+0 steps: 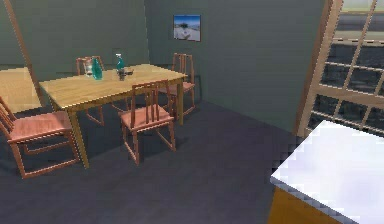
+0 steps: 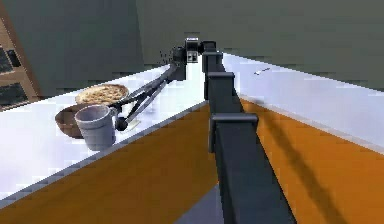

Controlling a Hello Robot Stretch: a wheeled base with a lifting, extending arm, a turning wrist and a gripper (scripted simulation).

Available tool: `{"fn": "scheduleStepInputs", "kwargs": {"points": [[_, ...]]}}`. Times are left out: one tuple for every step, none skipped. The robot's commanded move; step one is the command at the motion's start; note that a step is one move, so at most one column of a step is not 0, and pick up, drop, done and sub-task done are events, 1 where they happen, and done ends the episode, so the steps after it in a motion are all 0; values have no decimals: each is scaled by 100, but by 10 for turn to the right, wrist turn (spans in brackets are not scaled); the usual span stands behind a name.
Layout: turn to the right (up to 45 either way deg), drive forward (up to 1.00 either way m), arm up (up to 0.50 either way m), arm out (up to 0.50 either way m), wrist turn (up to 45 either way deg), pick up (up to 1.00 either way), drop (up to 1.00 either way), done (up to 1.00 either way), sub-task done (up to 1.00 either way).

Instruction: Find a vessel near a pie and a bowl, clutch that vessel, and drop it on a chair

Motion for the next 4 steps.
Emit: {"fn": "scheduleStepInputs", "kwargs": {"points": [[0, 0, 0, 0, -120, 0, 0, 0, 0], [0, 0, 0, -48, 0, 0, 0, 0, 0], [-450, 0, 0, 0, 0, 0, 0, 0, 0], [-60, 0, 0, 0, 0, 0, 0, 0, 0]]}}
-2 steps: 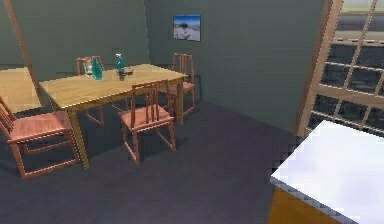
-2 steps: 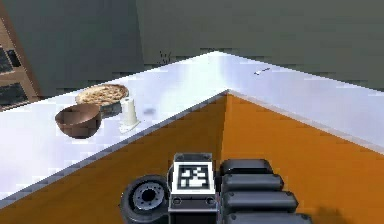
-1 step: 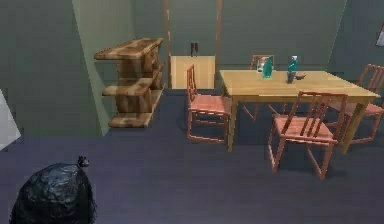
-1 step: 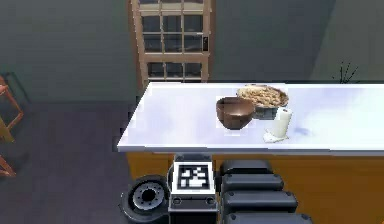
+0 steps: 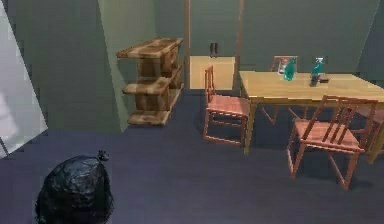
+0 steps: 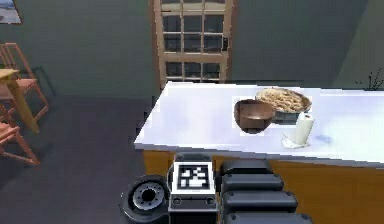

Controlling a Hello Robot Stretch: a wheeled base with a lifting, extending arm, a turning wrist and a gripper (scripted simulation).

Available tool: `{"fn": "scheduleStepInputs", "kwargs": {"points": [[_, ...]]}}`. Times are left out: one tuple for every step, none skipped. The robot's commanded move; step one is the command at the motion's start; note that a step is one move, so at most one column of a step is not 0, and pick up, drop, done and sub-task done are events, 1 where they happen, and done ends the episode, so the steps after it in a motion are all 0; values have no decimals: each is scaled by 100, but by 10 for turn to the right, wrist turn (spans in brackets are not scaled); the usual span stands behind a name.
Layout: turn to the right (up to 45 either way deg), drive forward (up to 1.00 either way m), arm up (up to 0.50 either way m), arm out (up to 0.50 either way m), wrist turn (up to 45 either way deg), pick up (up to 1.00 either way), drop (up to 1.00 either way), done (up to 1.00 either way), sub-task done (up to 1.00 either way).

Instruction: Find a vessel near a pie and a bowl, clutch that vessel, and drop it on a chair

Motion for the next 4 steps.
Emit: {"fn": "scheduleStepInputs", "kwargs": {"points": [[0, 100, 0, 0, 0, 0, 0, 0, 0], [0, 65, 0, 0, 0, 0, 0, 0, 0], [450, 0, 0, 0, 0, 0, 0, 0, 0], [-420, 0, 0, 0, 0, 0, 0, 0, 0]]}}
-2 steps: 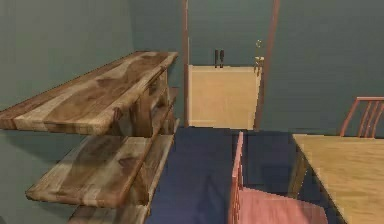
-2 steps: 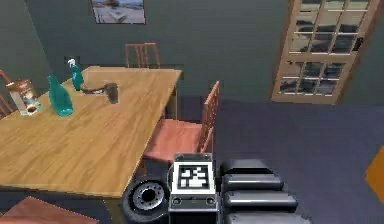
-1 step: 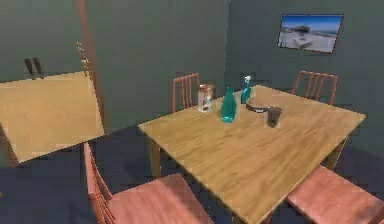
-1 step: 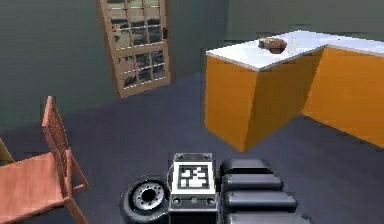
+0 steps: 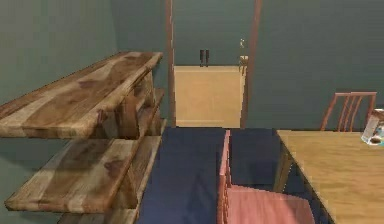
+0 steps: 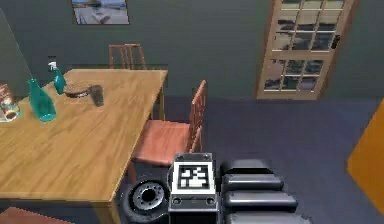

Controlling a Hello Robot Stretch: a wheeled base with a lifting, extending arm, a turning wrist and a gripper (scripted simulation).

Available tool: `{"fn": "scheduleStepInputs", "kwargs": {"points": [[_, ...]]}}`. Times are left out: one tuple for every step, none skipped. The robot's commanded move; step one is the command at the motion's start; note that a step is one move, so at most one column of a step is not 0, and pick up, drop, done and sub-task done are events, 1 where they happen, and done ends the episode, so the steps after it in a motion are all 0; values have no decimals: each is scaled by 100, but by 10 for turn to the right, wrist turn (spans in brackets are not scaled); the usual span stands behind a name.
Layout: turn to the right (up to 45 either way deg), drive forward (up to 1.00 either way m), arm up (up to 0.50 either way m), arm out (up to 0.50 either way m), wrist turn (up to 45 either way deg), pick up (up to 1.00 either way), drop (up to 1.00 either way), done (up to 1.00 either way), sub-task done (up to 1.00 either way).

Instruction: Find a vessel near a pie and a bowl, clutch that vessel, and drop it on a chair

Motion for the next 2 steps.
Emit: {"fn": "scheduleStepInputs", "kwargs": {"points": [[330, 0, 0, 0, 0, 0, 0, 0, 0], [-240, 0, 0, 0, 0, 0, 0, 0, 0]]}}
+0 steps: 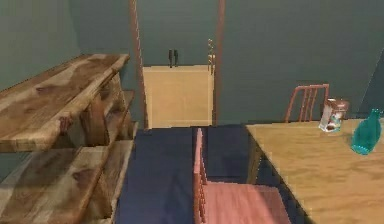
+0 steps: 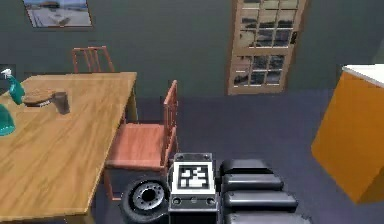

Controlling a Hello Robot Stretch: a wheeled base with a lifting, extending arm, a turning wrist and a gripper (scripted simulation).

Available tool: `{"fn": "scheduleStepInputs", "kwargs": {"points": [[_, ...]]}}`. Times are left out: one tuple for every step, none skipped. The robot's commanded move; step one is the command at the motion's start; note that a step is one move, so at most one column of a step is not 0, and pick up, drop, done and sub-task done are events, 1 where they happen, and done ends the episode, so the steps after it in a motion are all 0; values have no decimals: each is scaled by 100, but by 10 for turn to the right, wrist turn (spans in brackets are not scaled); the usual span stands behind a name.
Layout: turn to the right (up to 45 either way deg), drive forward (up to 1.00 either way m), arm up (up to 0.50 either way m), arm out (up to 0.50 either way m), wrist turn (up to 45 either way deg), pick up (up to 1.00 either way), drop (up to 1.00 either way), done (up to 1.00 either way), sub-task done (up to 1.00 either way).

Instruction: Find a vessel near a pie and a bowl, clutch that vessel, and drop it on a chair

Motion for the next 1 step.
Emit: {"fn": "scheduleStepInputs", "kwargs": {"points": [[210, 0, 0, 0, 0, 0, 0, 0, 0]]}}
